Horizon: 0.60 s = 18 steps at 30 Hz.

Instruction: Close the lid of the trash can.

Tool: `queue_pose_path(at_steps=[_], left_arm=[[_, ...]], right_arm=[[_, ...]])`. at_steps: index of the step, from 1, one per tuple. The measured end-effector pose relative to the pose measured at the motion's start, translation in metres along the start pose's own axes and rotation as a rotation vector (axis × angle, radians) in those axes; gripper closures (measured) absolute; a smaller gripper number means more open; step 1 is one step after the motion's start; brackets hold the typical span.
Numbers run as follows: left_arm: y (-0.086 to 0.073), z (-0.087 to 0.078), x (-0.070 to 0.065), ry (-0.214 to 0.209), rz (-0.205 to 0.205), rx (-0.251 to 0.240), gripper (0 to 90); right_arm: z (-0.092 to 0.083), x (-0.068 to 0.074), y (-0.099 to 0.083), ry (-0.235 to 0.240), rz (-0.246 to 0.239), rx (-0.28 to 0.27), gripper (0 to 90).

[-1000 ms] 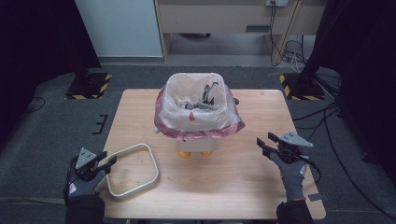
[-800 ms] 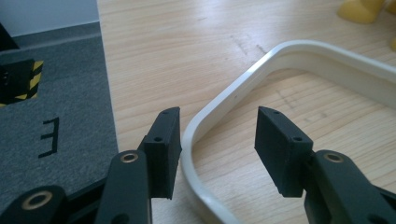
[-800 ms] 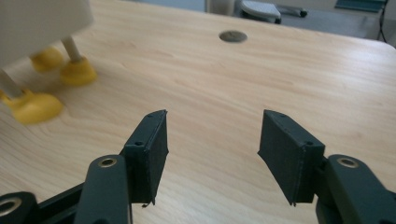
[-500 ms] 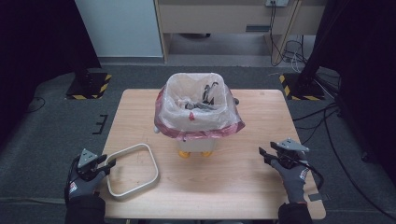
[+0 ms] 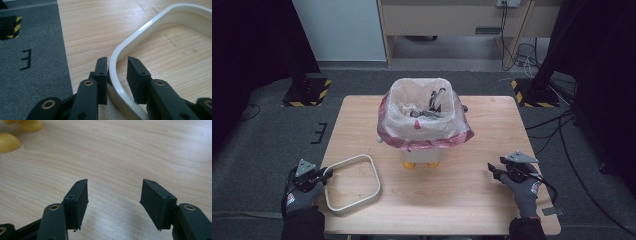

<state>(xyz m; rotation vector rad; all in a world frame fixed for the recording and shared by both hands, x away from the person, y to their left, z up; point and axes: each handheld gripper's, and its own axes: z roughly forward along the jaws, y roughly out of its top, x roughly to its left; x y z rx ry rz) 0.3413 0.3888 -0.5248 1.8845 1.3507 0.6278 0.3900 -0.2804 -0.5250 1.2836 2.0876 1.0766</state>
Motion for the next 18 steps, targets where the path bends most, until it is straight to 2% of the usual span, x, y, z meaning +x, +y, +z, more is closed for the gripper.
queue_pose_path(at_steps=[1, 3, 5, 8, 9, 13, 15, 17, 18], left_arm=[[0.000, 0.001, 0.000, 0.003, -0.010, -0.004, 74.1], [0.002, 0.001, -0.002, 0.024, -0.004, 0.015, 76.3], [0.004, 0.001, -0.004, 0.057, -0.004, 0.027, 76.7], [0.005, 0.000, -0.006, 0.079, -0.016, 0.032, 77.3], [0.006, -0.001, -0.007, 0.079, -0.038, 0.020, 77.3], [0.013, -0.010, -0.010, 0.073, -0.086, -0.045, 79.3], [0.018, -0.015, -0.012, 0.040, -0.125, -0.107, 81.1], [0.021, -0.016, -0.013, 0.034, -0.121, -0.123, 81.2], [0.024, -0.016, -0.018, 0.028, -0.105, -0.138, 81.2]], right_arm=[[0.001, 0.000, -0.001, 0.003, 0.004, 0.016, 37.8], [0.004, 0.000, -0.003, 0.002, -0.002, 0.038, 37.6], [0.005, -0.001, -0.005, 0.003, -0.005, 0.051, 37.4], [0.007, -0.001, -0.006, 0.001, -0.003, 0.055, 36.8], [0.007, -0.001, -0.007, 0.006, 0.009, 0.060, 36.4], [0.008, -0.002, -0.007, 0.006, 0.003, 0.078, 34.9], [0.009, -0.001, -0.007, 0.005, 0.004, 0.091, 33.8], [0.009, 0.000, -0.007, 0.004, -0.009, 0.090, 32.8], [0.009, 0.000, -0.007, 0.006, -0.010, 0.090, 32.6]])
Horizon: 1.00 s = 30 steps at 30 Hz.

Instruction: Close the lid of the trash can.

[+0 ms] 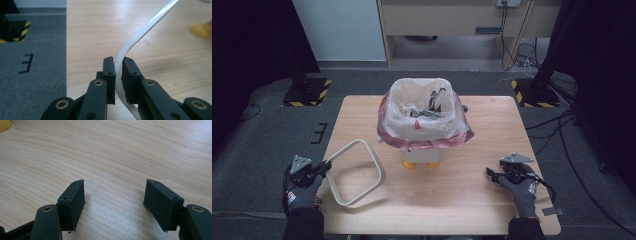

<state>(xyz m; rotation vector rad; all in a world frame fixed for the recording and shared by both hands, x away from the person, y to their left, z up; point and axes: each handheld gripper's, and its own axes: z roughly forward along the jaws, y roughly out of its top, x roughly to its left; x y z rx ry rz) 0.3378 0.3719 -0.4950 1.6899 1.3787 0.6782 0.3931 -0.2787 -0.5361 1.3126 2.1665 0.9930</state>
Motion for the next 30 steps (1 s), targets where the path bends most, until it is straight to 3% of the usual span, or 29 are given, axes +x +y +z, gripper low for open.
queue_pose_path(at_steps=[3, 6, 11, 13, 21, 30], left_arm=[[0.002, 0.001, -0.005, -0.002, 0.019, -0.014, 81.2], [0.006, -0.003, -0.007, -0.020, 0.005, -0.055, 81.2], [0.013, -0.013, -0.008, -0.062, -0.039, -0.129, 81.1], [0.015, -0.015, -0.008, -0.065, -0.042, -0.141, 81.2], [0.035, -0.036, -0.009, -0.076, -0.087, -0.263, 81.1], [0.053, -0.052, -0.008, -0.099, -0.115, -0.353, 81.1]], right_arm=[[0.000, 0.000, 0.000, 0.001, 0.006, 0.001, 31.6], [0.001, 0.001, 0.000, 0.004, -0.018, 0.008, 27.4], [0.002, 0.000, 0.001, 0.005, -0.016, 0.020, 19.9], [0.002, 0.001, 0.001, 0.007, -0.014, 0.022, 19.4], [0.004, 0.002, 0.002, 0.010, -0.011, 0.042, 10.4], [0.005, 0.001, 0.002, 0.010, -0.025, 0.040, 10.3]])
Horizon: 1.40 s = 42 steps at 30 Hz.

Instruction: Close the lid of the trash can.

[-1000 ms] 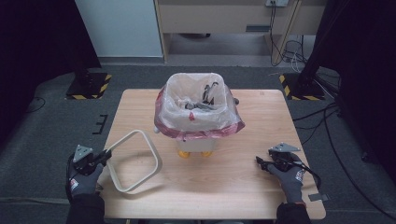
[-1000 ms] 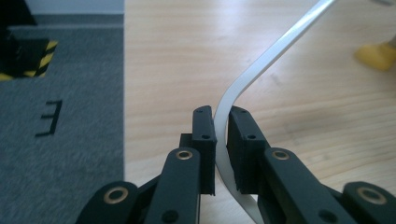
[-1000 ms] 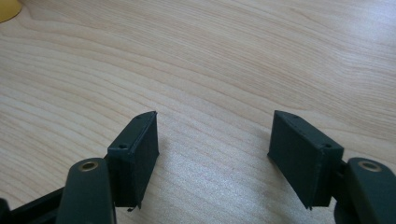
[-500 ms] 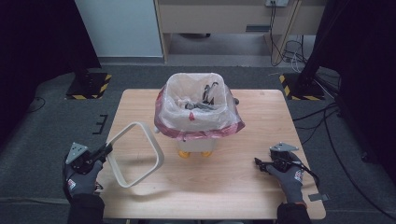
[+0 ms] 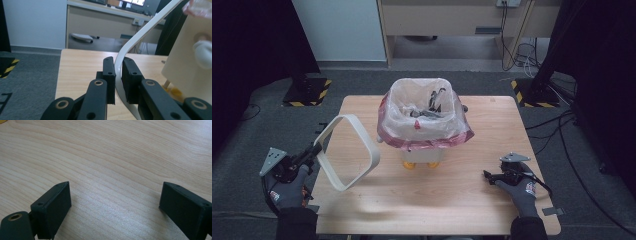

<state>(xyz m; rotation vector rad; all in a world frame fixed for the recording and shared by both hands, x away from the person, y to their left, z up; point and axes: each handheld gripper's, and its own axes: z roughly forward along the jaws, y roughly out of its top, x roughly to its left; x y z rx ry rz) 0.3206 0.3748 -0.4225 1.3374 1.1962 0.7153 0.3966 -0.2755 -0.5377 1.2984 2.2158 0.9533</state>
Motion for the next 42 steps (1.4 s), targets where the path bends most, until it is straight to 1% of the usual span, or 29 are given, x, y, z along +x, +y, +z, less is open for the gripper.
queue_pose_path(at_steps=[7, 12, 13, 18, 23, 27, 31, 33, 34, 42], left_arm=[[0.016, 0.004, -0.008, -0.007, -0.001, -0.059, 81.0], [0.039, 0.006, -0.016, -0.018, 0.009, -0.112, 81.0], [0.048, 0.007, -0.019, -0.021, 0.013, -0.129, 81.0], [0.071, 0.012, -0.030, -0.031, 0.027, -0.159, 81.0], [0.088, 0.020, -0.043, -0.049, 0.038, -0.167, 81.0], [0.097, 0.027, -0.054, -0.069, 0.044, -0.159, 81.0], [0.106, 0.034, -0.065, -0.081, 0.060, -0.155, 80.9], [0.109, 0.036, -0.067, -0.086, 0.062, -0.155, 81.0], [0.114, 0.040, -0.072, -0.097, 0.065, -0.156, 81.0], [0.130, 0.055, -0.096, -0.128, 0.093, -0.156, 81.0]], right_arm=[[0.000, 0.000, 0.000, 0.003, 0.002, 0.001, 10.4], [0.000, 0.000, 0.000, 0.007, 0.004, 0.002, 10.4], [0.000, 0.000, 0.000, 0.006, 0.002, 0.001, 10.3], [0.000, 0.000, 0.000, 0.005, 0.002, 0.002, 10.4], [0.000, 0.000, 0.000, 0.006, 0.000, 0.002, 10.4], [0.000, 0.000, 0.000, 0.006, 0.001, 0.003, 10.4], [0.000, 0.000, 0.000, 0.007, 0.001, 0.003, 10.4], [0.000, 0.000, 0.000, 0.007, 0.001, 0.003, 10.4], [0.000, 0.000, 0.000, 0.007, 0.001, 0.003, 10.4], [0.000, -0.001, 0.000, 0.008, -0.003, 0.002, 10.4]])
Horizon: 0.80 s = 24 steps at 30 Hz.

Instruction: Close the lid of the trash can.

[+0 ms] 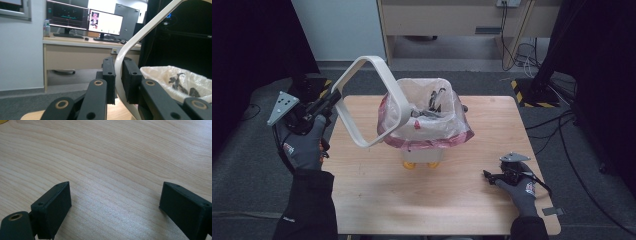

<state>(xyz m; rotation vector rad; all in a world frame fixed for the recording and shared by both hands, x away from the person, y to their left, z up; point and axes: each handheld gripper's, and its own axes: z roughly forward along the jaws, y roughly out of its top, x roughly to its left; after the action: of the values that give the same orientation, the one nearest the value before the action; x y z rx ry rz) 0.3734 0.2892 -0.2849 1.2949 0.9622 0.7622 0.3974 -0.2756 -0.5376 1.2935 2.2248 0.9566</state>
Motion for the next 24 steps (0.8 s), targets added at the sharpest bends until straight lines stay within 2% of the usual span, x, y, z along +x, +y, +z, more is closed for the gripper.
queue_pose_path(at_steps=[8, 13, 19, 23, 24], left_arm=[[0.013, 0.018, -0.017, -0.024, 0.018, 0.008, 81.0], [0.020, 0.034, -0.031, -0.041, 0.036, 0.030, 81.0], [0.027, 0.050, -0.040, -0.048, 0.044, 0.055, 81.0], [0.032, 0.067, -0.046, -0.052, 0.055, 0.089, 81.0], [0.033, 0.071, -0.046, -0.066, 0.071, 0.080, 81.0]], right_arm=[[0.000, 0.000, 0.000, 0.001, 0.002, 0.002, 10.4], [0.000, 0.000, 0.000, 0.001, 0.002, 0.002, 10.4], [0.000, 0.000, 0.000, 0.005, -0.002, 0.004, 10.4], [0.000, 0.000, 0.000, 0.005, -0.003, 0.003, 10.4], [0.000, 0.000, 0.000, 0.006, 0.002, 0.001, 10.4]])
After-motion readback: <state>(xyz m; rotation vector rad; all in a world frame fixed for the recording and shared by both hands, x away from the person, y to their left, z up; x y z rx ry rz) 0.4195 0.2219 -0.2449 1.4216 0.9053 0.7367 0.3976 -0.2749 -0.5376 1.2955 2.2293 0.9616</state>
